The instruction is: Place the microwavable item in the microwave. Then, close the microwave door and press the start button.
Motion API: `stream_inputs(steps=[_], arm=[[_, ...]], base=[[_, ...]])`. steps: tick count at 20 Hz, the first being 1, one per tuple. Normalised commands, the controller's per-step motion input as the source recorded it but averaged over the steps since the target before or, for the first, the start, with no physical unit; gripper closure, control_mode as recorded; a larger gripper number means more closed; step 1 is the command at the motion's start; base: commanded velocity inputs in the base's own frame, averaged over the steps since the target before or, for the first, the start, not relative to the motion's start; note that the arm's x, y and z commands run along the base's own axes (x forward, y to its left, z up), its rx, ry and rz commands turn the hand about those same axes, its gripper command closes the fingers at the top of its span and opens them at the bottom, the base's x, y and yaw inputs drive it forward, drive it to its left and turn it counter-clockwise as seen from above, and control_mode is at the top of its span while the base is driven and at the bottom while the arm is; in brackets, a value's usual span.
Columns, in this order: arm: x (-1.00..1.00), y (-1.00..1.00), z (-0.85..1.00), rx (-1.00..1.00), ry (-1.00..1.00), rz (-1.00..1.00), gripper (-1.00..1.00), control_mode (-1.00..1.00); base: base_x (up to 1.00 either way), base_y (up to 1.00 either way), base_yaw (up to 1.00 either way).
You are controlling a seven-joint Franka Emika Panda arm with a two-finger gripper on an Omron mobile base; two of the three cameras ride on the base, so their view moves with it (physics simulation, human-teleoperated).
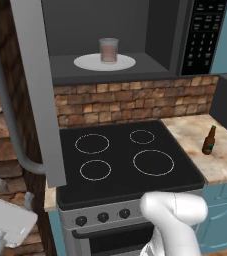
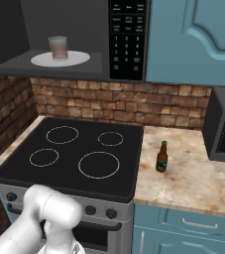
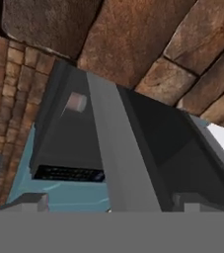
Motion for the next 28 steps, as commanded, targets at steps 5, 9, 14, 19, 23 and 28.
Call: stream_inputs(steps=[5, 9, 14, 19, 23, 28], arm=[[0.72, -0.17, 0.16, 0.00, 0.13, 0.00, -1.00, -1.00], [0.23, -0.74, 0.38, 0.01, 0.06, 0.00, -1.00, -1.00], [-0.03, -1.00, 0.54, 0.09, 0.00, 0.00, -1.00, -1.00], [-0.05, -1.00, 0.29, 0.21, 0.00, 0.06, -1.00, -1.00], [-0.01, -1.00, 0.28, 0.24, 0.00, 0.11, -1.00, -1.00], [0.00, -1.00, 0.16, 0.21, 0.06, 0.17, -1.00, -1.00]], base=[[0.00, 0.00, 0.00], [0.00, 0.00, 0.00], [0.00, 0.00, 0.00], [0.00, 0.00, 0.00], [0.00, 0.00, 0.00], [0.00, 0.00, 0.00]])
